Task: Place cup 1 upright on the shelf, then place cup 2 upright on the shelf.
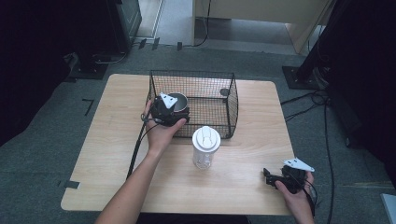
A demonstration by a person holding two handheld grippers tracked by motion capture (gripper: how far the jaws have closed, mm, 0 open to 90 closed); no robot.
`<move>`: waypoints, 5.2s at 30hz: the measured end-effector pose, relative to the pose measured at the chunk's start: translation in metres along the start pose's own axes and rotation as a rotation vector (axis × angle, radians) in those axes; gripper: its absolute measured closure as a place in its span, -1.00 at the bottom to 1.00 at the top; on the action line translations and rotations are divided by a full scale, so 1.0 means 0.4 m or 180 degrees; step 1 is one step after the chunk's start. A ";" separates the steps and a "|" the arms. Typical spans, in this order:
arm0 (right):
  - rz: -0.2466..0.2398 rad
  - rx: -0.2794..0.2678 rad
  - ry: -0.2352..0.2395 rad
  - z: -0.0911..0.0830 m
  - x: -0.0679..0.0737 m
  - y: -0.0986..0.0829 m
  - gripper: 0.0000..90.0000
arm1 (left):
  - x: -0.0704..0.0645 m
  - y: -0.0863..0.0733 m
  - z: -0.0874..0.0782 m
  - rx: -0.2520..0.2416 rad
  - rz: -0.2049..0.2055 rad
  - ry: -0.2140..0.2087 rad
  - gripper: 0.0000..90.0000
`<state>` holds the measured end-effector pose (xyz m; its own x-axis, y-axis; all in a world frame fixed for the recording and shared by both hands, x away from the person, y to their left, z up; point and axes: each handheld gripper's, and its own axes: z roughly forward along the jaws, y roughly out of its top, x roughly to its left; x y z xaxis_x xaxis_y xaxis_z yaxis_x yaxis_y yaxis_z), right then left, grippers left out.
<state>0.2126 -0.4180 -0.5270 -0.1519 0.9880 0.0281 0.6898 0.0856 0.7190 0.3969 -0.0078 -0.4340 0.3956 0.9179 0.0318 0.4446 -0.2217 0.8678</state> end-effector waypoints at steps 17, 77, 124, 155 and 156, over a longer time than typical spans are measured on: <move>0.0002 0.0000 0.0001 0.000 0.000 0.000 -0.94 | 0.002 -0.008 0.010 0.0179 -0.0046 -0.0004 -0.85; -0.0030 -0.0007 0.0031 -0.003 -0.001 -0.002 -0.92 | 0.069 -0.175 -0.327 -0.0506 0.0034 -0.0246 -1.00; -0.0019 -0.0004 0.0034 -0.003 -0.001 -0.002 -0.92 | 0.326 -0.475 -0.380 0.0918 -0.0452 0.0383 -1.00; 0.0013 0.0002 0.0028 -0.007 -0.010 -0.004 -0.93 | 0.324 -0.471 -0.371 0.0948 -0.0398 0.0396 -1.00; 0.0013 0.0002 0.0028 -0.007 -0.010 -0.004 -0.93 | 0.323 -0.470 -0.370 0.0951 -0.0399 0.0403 -1.00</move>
<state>0.2101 -0.4225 -0.5263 -0.1554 0.9872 0.0371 0.6909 0.0817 0.7183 0.2457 0.2011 -0.5196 0.2283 0.9735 0.0116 0.7065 -0.1739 0.6860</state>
